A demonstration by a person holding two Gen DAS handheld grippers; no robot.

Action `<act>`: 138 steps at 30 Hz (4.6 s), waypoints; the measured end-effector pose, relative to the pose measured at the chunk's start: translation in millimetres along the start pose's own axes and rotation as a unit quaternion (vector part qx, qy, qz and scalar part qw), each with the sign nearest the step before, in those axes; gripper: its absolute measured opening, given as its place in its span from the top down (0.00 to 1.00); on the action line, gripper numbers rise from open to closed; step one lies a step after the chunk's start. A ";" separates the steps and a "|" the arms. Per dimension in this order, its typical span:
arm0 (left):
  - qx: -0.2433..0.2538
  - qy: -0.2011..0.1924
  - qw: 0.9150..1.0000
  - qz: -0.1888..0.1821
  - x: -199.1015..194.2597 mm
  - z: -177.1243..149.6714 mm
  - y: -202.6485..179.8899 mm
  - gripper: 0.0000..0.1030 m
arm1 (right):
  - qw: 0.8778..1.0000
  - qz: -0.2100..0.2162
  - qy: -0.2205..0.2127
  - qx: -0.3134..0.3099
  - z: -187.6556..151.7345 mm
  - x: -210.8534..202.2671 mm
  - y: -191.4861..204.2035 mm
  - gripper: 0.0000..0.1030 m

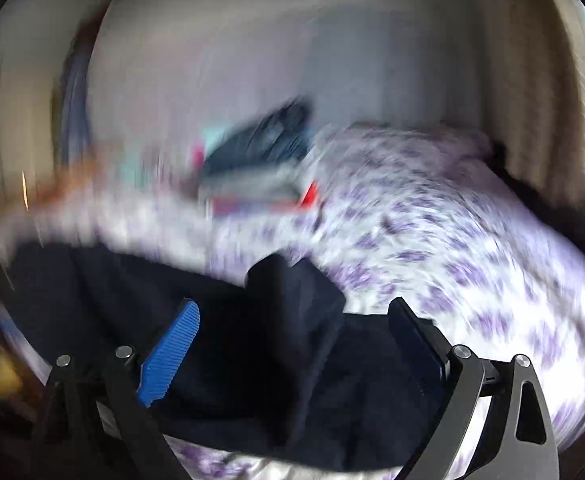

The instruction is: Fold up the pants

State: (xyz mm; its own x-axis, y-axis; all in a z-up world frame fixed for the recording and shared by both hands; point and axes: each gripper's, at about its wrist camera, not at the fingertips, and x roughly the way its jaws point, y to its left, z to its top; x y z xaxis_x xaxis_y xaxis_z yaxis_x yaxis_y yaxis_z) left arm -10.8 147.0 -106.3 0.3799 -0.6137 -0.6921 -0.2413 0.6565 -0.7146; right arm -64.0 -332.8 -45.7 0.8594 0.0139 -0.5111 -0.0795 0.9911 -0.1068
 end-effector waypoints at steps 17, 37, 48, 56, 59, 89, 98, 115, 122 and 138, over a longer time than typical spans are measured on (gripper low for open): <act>0.056 -0.018 0.998 0.012 12.5 0.1 -13.0 0.09 | 0.927 0.123 -0.054 0.349 -110.1 -1.2 -103.6 0.89; -0.015 -0.165 0.981 0.097 -162.8 54.5 37.9 0.09 | 0.966 0.022 -0.084 0.245 -39.2 -64.8 -113.1 0.36; -0.005 -0.128 0.978 0.165 -134.0 116.5 70.1 0.09 | 0.923 0.363 0.073 0.101 107.7 89.2 57.5 0.43; 0.035 -0.082 0.965 0.245 -101.8 118.1 66.5 0.12 | 0.837 0.433 0.321 0.096 128.4 240.2 172.6 0.48; 0.023 -0.078 0.967 0.242 -101.0 120.8 68.7 0.12 | 0.819 0.437 0.355 0.113 128.9 270.7 196.7 0.58; 0.119 -0.109 0.967 0.199 -94.9 97.2 -26.1 0.13 | 0.886 0.364 0.208 0.195 63.8 196.7 92.6 0.66; 0.110 -0.066 0.955 0.269 -67.4 97.8 9.5 0.28 | 0.906 0.292 0.180 0.248 10.1 167.1 -12.9 1.00; 0.125 -0.097 0.960 0.230 -77.5 75.1 -21.4 0.18 | 0.958 0.054 0.099 0.262 -18.4 57.8 -161.6 0.16; 0.017 -0.192 0.963 0.189 -164.0 93.8 22.7 0.16 | 0.964 0.065 0.111 0.233 -29.8 75.3 -129.7 0.24; 0.032 -0.131 0.972 0.190 -118.9 124.8 37.7 0.48 | 0.967 0.050 0.116 0.223 -31.1 74.6 -128.3 0.26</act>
State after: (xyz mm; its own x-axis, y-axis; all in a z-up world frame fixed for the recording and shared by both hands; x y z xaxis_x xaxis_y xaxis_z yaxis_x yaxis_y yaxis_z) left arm 46.4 299.4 -38.3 0.4898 -0.1940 -0.8500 -0.3559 0.8455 -0.3980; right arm -5.4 -463.0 -96.6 0.7185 0.1340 -0.6825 0.1132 0.9457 0.3048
